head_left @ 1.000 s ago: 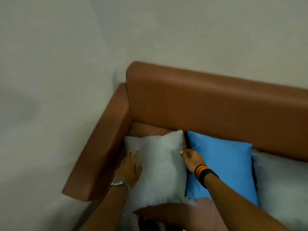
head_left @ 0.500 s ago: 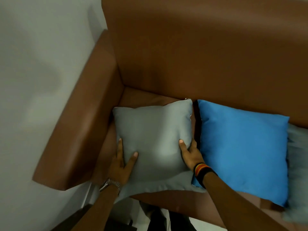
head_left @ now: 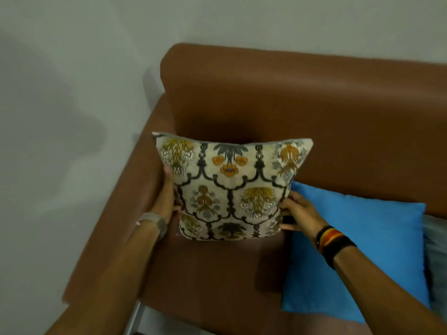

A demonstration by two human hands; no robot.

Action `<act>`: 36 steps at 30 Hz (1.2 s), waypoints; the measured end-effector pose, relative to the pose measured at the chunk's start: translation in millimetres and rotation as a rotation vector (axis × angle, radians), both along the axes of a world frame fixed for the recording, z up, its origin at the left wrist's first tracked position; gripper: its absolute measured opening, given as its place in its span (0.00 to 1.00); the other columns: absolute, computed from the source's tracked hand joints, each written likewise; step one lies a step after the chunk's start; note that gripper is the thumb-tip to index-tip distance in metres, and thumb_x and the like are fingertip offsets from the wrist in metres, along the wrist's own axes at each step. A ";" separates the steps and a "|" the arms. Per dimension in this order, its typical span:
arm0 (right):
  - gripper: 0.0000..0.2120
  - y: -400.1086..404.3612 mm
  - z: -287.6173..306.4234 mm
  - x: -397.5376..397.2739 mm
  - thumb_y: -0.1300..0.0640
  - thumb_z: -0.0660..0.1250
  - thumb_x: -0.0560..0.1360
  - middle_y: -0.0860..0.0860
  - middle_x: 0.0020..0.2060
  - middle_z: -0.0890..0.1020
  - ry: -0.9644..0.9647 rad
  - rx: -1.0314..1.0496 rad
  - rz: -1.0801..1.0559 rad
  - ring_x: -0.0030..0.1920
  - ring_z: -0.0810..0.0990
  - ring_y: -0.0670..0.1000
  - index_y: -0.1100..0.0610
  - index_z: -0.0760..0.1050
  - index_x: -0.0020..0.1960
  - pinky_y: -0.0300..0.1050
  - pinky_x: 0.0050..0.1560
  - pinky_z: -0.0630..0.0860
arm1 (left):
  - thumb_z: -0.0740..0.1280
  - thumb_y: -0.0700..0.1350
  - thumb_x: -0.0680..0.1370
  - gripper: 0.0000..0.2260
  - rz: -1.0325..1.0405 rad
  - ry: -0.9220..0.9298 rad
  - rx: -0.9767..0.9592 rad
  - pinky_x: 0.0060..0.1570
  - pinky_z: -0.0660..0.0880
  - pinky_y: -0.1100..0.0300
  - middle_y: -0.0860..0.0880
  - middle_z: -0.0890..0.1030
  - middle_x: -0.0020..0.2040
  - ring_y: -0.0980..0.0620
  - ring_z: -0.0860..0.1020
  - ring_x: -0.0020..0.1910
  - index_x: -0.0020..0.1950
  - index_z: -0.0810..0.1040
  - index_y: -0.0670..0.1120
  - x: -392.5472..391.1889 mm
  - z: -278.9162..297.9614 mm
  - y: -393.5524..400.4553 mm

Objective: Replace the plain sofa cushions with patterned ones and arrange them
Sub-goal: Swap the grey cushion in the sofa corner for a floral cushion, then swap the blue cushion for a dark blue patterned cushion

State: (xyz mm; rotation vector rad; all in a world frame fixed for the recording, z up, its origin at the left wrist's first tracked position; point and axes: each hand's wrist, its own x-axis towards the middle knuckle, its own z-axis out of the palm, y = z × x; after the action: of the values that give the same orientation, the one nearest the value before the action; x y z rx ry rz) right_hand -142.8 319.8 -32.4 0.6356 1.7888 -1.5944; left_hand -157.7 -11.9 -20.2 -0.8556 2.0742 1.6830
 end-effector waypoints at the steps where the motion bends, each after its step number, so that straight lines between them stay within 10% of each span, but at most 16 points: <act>1: 0.16 -4.9 -3.5 -5.0 0.48 0.67 0.83 0.50 0.60 0.81 0.028 0.037 0.025 0.54 0.81 0.48 0.46 0.73 0.70 0.59 0.63 0.81 | 0.48 0.86 0.67 0.48 -0.045 0.016 -0.082 0.71 0.71 0.37 0.51 0.69 0.80 0.41 0.70 0.77 0.83 0.57 0.66 -5.3 -15.3 7.4; 6: 0.50 -26.7 -22.2 -18.0 0.26 0.74 0.63 0.48 0.67 0.78 0.114 0.158 0.043 0.63 0.81 0.54 0.50 0.63 0.75 0.59 0.68 0.77 | 0.66 0.84 0.61 0.61 -0.093 0.032 -0.202 0.79 0.60 0.38 0.50 0.56 0.86 0.43 0.59 0.83 0.85 0.44 0.63 -9.9 -47.2 32.9; 11: 0.50 -45.1 -14.3 -15.9 0.22 0.70 0.62 0.50 0.65 0.81 0.181 0.267 -0.044 0.62 0.82 0.56 0.51 0.65 0.74 0.60 0.66 0.79 | 0.74 0.71 0.69 0.55 -0.080 0.196 -0.161 0.75 0.61 0.55 0.58 0.58 0.84 0.60 0.60 0.75 0.85 0.43 0.63 -19.6 -36.9 24.9; 16: 0.36 -56.9 -26.7 -25.6 0.39 0.72 0.77 0.52 0.70 0.78 0.122 0.192 -0.148 0.68 0.78 0.58 0.54 0.63 0.77 0.59 0.72 0.74 | 0.78 0.72 0.63 0.61 -0.161 0.308 -0.180 0.73 0.65 0.60 0.60 0.56 0.84 0.62 0.64 0.77 0.84 0.42 0.66 -21.9 -43.6 13.8; 20: 0.26 -57.7 -33.7 -17.3 0.43 0.72 0.79 0.44 0.64 0.81 0.189 0.112 -0.162 0.63 0.81 0.50 0.50 0.68 0.72 0.55 0.69 0.76 | 0.80 0.66 0.64 0.61 -0.118 0.437 -0.258 0.76 0.63 0.54 0.55 0.52 0.87 0.55 0.57 0.84 0.85 0.41 0.65 -3.9 -50.5 13.2; 25: 0.43 -53.8 -40.8 -33.8 0.26 0.68 0.68 0.50 0.64 0.80 0.200 0.209 0.031 0.61 0.81 0.54 0.50 0.64 0.74 0.59 0.65 0.79 | 0.77 0.68 0.70 0.56 -0.155 0.370 -0.323 0.82 0.58 0.47 0.60 0.51 0.86 0.57 0.54 0.84 0.85 0.41 0.65 -9.0 -65.2 18.8; 29: 0.32 -13.7 -23.3 -12.3 0.47 0.70 0.82 0.54 0.74 0.72 0.266 0.192 0.119 0.70 0.74 0.53 0.57 0.62 0.80 0.45 0.69 0.71 | 0.73 0.72 0.71 0.53 -0.055 0.309 -0.382 0.82 0.57 0.44 0.60 0.47 0.86 0.56 0.50 0.85 0.84 0.40 0.66 -0.8 -63.7 51.1; 32: 0.32 52.7 -21.6 42.8 0.51 0.69 0.82 0.58 0.79 0.68 0.340 0.358 0.188 0.78 0.68 0.58 0.60 0.63 0.82 0.53 0.78 0.65 | 0.68 0.75 0.73 0.47 -0.070 0.200 -0.430 0.79 0.62 0.38 0.56 0.42 0.87 0.43 0.53 0.85 0.82 0.41 0.71 46.9 -71.6 120.0; 36: 0.29 171.9 -39.5 122.2 0.54 0.71 0.81 0.62 0.80 0.66 0.292 0.643 0.063 0.81 0.63 0.62 0.61 0.69 0.78 0.60 0.80 0.61 | 0.66 0.65 0.81 0.39 -0.318 0.116 -0.258 0.78 0.47 0.66 0.48 0.46 0.87 0.51 0.49 0.85 0.84 0.47 0.59 123.9 -85.8 265.3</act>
State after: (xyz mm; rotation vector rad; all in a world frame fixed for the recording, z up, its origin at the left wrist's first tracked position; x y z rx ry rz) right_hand -20.5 491.6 -72.0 0.6371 2.5441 -1.0927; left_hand -33.8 253.4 -105.9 -0.4709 2.3932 1.3462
